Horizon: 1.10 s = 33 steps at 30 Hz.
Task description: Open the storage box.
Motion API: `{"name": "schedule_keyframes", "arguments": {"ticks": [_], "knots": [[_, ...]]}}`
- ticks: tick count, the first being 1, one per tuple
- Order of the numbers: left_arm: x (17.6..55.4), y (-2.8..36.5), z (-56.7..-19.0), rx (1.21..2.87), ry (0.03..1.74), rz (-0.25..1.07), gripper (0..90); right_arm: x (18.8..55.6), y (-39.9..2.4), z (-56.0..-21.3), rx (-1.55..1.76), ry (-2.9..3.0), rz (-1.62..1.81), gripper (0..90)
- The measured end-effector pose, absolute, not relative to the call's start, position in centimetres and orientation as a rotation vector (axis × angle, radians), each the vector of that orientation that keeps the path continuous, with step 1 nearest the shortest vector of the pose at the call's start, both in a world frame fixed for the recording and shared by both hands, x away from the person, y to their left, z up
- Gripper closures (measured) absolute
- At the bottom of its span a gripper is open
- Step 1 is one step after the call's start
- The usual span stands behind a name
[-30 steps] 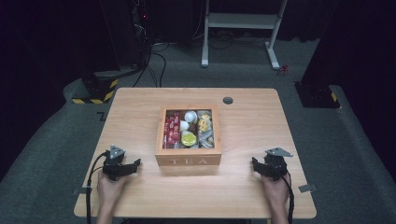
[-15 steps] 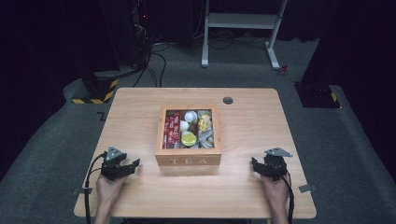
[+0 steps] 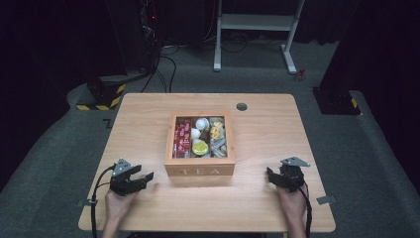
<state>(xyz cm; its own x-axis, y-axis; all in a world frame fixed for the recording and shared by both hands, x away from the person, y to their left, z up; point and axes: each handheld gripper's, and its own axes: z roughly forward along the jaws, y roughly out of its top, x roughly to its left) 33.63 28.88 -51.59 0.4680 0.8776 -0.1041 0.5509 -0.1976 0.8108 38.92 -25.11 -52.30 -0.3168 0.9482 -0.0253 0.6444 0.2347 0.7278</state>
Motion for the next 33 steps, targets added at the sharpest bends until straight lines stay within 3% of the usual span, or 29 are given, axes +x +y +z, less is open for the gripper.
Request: {"name": "schedule_keyframes", "arguments": {"ticks": [10, 33], "knots": [[33.0, 28.0, -51.6, 1.902, 1.126, 0.454, 50.7, 39.0, -25.1, -52.3, 1.453, 2.047, 0.865, 31.6], [32.3, 24.8, -51.1, 1.980, 0.965, 0.378, 68.1, 39.0, -25.1, -52.3, 1.452, 2.047, 0.865, 31.6]]}}
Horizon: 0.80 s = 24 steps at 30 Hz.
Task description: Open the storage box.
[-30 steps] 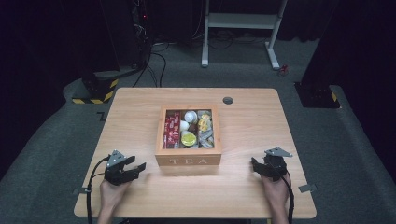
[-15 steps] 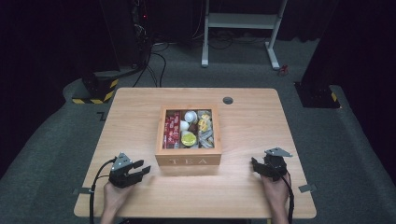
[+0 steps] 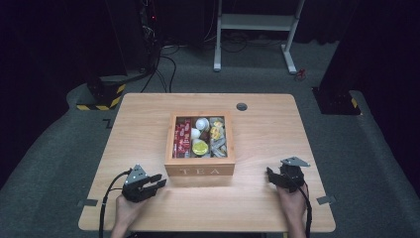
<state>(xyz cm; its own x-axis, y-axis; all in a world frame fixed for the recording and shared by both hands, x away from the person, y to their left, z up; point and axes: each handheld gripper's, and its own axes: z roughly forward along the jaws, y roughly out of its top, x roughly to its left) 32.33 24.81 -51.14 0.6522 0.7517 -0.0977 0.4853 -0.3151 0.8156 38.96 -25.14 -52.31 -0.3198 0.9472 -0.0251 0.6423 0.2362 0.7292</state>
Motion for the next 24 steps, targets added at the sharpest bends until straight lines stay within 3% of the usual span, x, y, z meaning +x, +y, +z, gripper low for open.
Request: {"name": "schedule_keyframes", "arguments": {"ticks": [24], "knots": [[33.3, 22.4, -50.5, 1.984, 0.919, 0.356, 87.3, 38.9, -25.1, -52.3, 1.448, 2.051, 0.863, 31.6]]}}
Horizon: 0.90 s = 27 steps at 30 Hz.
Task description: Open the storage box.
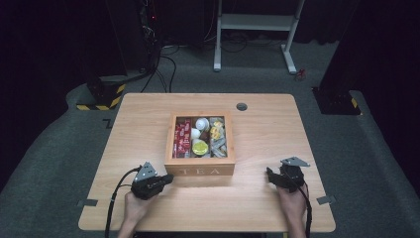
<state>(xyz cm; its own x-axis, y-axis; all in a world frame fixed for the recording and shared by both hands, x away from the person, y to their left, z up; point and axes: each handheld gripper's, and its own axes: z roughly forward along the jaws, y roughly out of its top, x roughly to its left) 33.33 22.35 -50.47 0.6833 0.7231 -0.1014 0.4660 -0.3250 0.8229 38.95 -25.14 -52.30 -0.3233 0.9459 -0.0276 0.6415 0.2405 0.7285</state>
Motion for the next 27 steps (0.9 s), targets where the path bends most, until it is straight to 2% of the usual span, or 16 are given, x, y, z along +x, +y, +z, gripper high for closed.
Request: {"name": "schedule_keyframes", "arguments": {"ticks": [27], "knots": [[34.32, 21.48, -49.90, 1.935, 0.969, 0.372, 90.0, 38.93, -25.12, -52.30, 1.452, 2.050, 0.864, 31.5]]}}
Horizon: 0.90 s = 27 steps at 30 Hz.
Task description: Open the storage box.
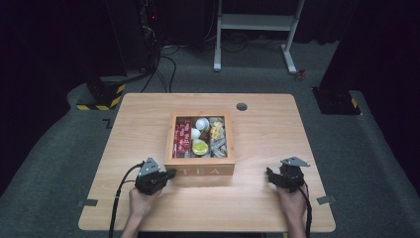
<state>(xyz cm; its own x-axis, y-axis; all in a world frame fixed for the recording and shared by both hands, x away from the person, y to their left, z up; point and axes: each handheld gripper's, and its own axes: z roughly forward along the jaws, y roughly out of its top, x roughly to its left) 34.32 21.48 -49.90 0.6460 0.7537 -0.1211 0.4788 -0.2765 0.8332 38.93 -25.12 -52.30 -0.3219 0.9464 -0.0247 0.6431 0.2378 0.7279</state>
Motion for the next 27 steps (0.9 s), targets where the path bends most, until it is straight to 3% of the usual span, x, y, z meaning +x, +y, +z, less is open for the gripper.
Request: {"name": "schedule_keyframes", "arguments": {"ticks": [27], "knots": [[34.4, 21.1, -48.7, 1.911, 0.954, 0.399, 90.0, 38.9, -25.1, -52.3, 1.452, 2.050, 0.864, 31.5]]}}
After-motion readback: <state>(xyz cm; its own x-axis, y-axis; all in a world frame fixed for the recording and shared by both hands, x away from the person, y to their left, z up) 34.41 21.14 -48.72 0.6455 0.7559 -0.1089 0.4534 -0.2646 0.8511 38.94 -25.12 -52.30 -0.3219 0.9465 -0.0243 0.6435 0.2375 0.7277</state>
